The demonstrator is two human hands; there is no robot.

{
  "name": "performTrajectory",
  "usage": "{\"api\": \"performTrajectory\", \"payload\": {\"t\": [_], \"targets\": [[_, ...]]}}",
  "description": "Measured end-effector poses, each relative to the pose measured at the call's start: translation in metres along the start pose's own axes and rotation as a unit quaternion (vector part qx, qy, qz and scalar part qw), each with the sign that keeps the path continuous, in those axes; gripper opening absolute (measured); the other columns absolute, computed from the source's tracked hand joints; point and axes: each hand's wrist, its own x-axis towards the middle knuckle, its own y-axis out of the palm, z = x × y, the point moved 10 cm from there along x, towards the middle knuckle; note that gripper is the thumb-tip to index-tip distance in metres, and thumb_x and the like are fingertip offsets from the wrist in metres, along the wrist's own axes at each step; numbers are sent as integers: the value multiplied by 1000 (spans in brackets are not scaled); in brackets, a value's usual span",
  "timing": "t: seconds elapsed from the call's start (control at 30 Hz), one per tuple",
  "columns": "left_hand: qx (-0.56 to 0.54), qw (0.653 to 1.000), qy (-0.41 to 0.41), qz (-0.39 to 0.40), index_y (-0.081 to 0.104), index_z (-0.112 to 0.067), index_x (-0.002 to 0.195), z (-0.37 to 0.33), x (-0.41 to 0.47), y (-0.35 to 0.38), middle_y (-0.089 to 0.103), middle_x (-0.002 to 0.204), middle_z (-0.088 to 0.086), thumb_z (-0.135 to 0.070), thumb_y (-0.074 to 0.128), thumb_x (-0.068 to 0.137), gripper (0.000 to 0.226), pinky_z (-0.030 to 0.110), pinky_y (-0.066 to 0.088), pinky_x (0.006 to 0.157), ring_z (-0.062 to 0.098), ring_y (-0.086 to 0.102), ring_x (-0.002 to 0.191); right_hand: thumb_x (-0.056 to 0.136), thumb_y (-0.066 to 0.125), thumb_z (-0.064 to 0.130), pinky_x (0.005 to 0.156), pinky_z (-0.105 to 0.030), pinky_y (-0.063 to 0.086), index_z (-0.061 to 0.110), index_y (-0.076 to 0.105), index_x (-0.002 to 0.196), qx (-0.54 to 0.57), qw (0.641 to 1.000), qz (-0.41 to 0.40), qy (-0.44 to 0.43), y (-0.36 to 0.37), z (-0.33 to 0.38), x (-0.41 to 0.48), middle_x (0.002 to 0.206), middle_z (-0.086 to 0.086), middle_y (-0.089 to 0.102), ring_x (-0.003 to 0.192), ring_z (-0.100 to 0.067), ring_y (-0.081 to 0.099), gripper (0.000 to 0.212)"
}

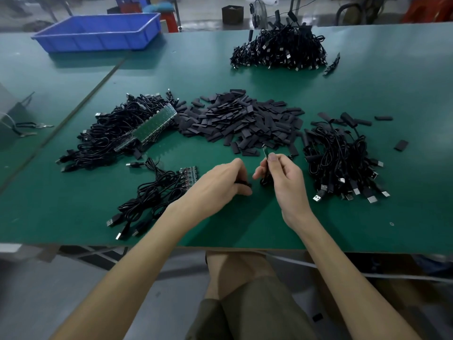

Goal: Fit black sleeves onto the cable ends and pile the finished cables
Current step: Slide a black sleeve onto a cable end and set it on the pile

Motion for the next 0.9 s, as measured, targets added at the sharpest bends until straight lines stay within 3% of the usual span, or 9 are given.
{"api": "performTrajectory", "payload": {"t": [0.17, 0.57, 0.73, 0.9], "targets": [[-117, 989, 36, -77, 71, -17, 111, 7, -9, -24, 70, 85, -10, -18, 72, 92, 19, 10, 43, 64, 1, 64, 70, 108, 54, 29, 72, -23, 49, 13, 67, 88, -1, 1000, 14, -11, 3, 3, -1, 66, 1, 66, 67, -11, 59, 29], [-125, 972, 93, -178, 77, -7, 103, -3, -24, -43, 68, 78, -13, -9, 73, 90, 14, 7, 41, 67, -7, 59, 66, 97, 66, 22, 59, -25, 44, 23, 67, 69, -5, 998, 53, -28, 10, 8, -2, 54, 0, 56, 53, -13, 49, 28], [-128, 971, 88, -182, 77, -5, 101, -1, -24, -44, 67, 76, -14, -5, 72, 89, 13, 11, 45, 66, -5, 59, 64, 93, 67, 26, 65, -35, 46, 29, 67, 66, -7, 998, 62, -25, 13, 8, -3, 53, -1, 57, 55, -19, 51, 27], [-96, 976, 98, -169, 77, -5, 102, -3, -24, -43, 64, 77, -13, -4, 70, 91, 13, 9, 42, 66, -4, 58, 64, 94, 68, 23, 62, -40, 42, 18, 67, 70, -13, 996, 81, -27, 16, 7, -4, 54, -2, 58, 53, -19, 49, 24]]}}
